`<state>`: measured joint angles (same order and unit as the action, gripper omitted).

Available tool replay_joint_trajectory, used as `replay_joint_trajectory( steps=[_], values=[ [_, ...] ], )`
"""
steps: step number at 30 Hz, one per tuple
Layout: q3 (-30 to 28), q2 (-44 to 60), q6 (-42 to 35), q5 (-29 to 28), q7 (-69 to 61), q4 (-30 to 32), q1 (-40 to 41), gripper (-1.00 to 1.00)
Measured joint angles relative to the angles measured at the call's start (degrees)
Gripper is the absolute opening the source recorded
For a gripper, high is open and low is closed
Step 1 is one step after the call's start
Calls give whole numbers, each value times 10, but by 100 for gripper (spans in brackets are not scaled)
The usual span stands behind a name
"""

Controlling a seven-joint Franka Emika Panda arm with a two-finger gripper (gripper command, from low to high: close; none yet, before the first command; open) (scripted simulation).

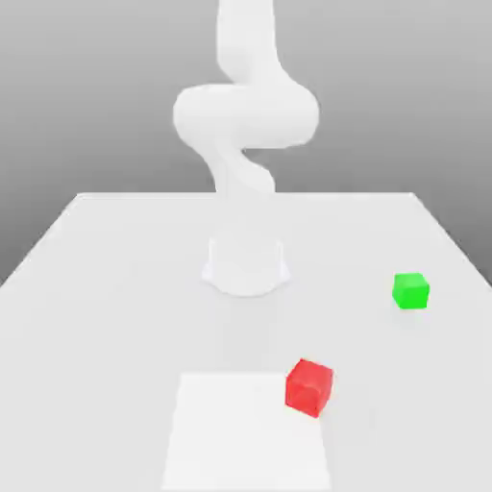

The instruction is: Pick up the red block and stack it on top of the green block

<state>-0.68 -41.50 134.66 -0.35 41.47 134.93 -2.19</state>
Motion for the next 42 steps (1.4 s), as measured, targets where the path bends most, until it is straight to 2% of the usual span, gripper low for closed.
replay_joint_trajectory(
  steps=[10,18,25,26,33,40,42],
  values=[
    [-29,208,134,-6,-213,142,-92,0],
    [-27,386,249,1,-397,258,-148,0],
    [-7,532,370,18,-426,251,-135,0],
    [-4,543,380,20,-428,249,-133,-100],
    [-3,542,378,19,-427,250,-132,-100],
    [-6,412,268,6,-413,269,-133,-100],
    [25,387,251,24,-390,276,-175,-100]
  ],
)
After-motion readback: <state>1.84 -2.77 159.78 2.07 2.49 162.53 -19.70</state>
